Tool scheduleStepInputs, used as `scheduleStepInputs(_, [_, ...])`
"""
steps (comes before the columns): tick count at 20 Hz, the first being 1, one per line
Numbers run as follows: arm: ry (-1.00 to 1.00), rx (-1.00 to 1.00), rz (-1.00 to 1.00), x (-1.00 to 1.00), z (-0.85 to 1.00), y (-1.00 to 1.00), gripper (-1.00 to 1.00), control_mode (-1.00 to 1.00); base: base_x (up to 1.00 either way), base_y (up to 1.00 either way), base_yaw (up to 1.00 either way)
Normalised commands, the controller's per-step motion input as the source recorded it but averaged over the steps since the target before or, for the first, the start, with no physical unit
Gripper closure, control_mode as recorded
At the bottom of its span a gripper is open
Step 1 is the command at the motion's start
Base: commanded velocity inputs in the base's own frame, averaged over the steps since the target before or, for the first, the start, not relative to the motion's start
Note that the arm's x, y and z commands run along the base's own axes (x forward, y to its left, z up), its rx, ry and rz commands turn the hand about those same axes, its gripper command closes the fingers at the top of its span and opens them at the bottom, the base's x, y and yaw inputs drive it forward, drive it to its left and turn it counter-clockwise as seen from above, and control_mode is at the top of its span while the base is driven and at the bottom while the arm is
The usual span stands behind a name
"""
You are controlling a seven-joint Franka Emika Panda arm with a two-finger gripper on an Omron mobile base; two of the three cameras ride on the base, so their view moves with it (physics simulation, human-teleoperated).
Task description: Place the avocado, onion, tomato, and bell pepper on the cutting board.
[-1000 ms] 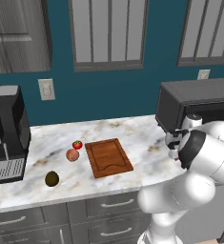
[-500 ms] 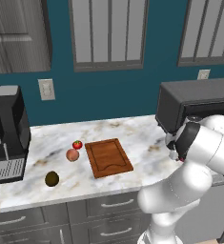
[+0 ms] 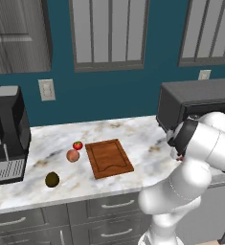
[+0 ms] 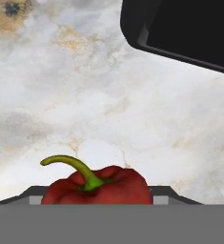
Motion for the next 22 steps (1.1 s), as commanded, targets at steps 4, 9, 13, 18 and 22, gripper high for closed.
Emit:
scheduleStepInputs(4, [0.0,0.03,0.0,0.0,0.0,0.1,1.0,-1.0,0.0,0.0,0.0])
scheduleStepInputs(9, [-0.03,-0.02,0.02,-0.21,0.14,0.44,1.0,-1.0,0.0,0.0,0.0])
scheduleStepInputs(13, [-0.09,-0.07,0.11,-0.28,0.33,0.66,1.0,-1.0,0.0,0.0,0.0])
scheduleStepInputs(18, [-0.11,-0.1,0.12,-0.24,0.49,0.8,1.0,-1.0,0.0,0.0,0.0])
scheduleStepInputs(22, [-0.12,-0.11,0.13,-0.13,0.6,0.82,1.0,-1.0,0.0,0.0,0.0])
